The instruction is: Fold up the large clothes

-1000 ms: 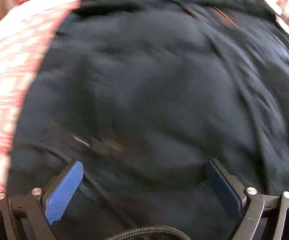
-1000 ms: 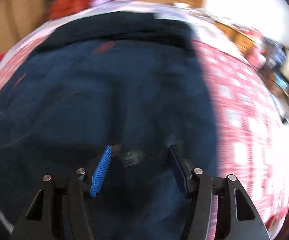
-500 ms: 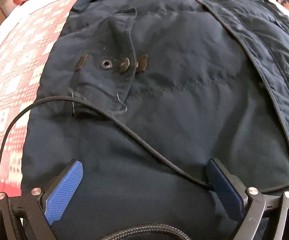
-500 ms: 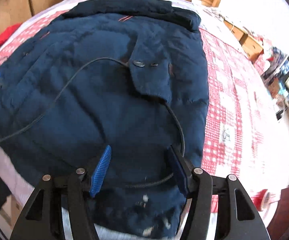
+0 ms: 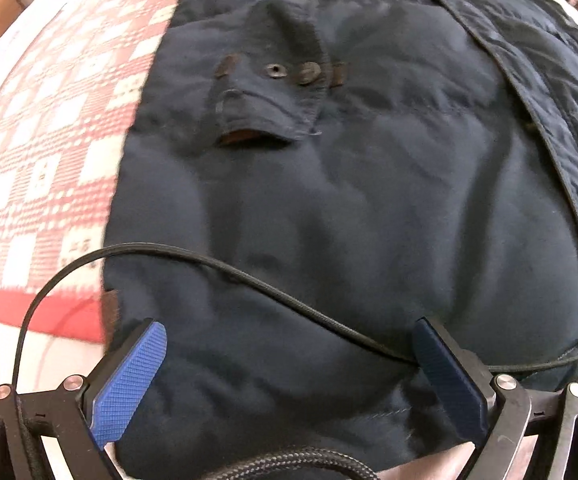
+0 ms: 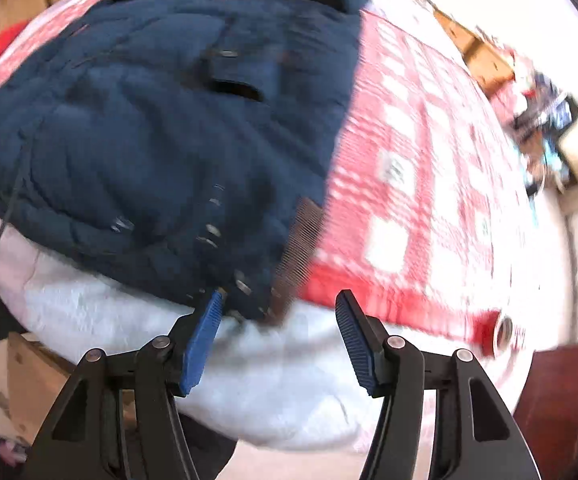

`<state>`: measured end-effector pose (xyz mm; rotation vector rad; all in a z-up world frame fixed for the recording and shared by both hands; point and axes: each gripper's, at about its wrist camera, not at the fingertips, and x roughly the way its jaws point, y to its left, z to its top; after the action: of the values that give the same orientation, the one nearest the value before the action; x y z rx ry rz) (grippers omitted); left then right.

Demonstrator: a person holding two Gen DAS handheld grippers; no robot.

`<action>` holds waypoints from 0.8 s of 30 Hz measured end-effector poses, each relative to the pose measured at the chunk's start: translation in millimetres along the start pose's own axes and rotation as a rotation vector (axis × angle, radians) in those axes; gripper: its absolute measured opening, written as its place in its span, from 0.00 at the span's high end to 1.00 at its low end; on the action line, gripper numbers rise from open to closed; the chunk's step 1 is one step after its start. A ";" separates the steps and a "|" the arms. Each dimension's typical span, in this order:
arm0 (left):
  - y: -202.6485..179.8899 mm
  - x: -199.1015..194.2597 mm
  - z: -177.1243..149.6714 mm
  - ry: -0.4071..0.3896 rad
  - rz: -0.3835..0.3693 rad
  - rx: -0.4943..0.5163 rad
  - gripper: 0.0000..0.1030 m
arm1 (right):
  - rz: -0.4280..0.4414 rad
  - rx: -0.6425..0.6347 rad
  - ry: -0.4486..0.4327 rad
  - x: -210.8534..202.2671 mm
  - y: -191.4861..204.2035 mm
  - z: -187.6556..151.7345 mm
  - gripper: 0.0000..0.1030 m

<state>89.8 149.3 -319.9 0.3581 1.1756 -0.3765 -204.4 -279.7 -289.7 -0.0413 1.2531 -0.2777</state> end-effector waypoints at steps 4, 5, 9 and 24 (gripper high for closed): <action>12.2 -16.2 -6.6 0.005 0.046 -0.032 0.04 | -0.118 0.045 -0.017 -28.6 -32.6 -9.9 0.40; 17.3 -21.5 -9.3 0.009 0.070 -0.046 0.04 | -0.146 0.070 -0.016 -36.4 -43.6 -13.0 0.40; 49.0 -46.2 -20.5 0.018 0.140 -0.143 0.04 | -0.295 0.140 -0.014 -78.0 -91.2 -30.7 0.40; 132.5 -137.2 -69.8 -0.019 0.345 -0.360 0.04 | -1.111 0.499 0.120 -280.0 -328.7 -127.5 0.40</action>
<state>47.9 311.7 -205.5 0.2352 1.1127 0.1324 -464.6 -517.4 -9.4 -0.2960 1.1384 -1.5602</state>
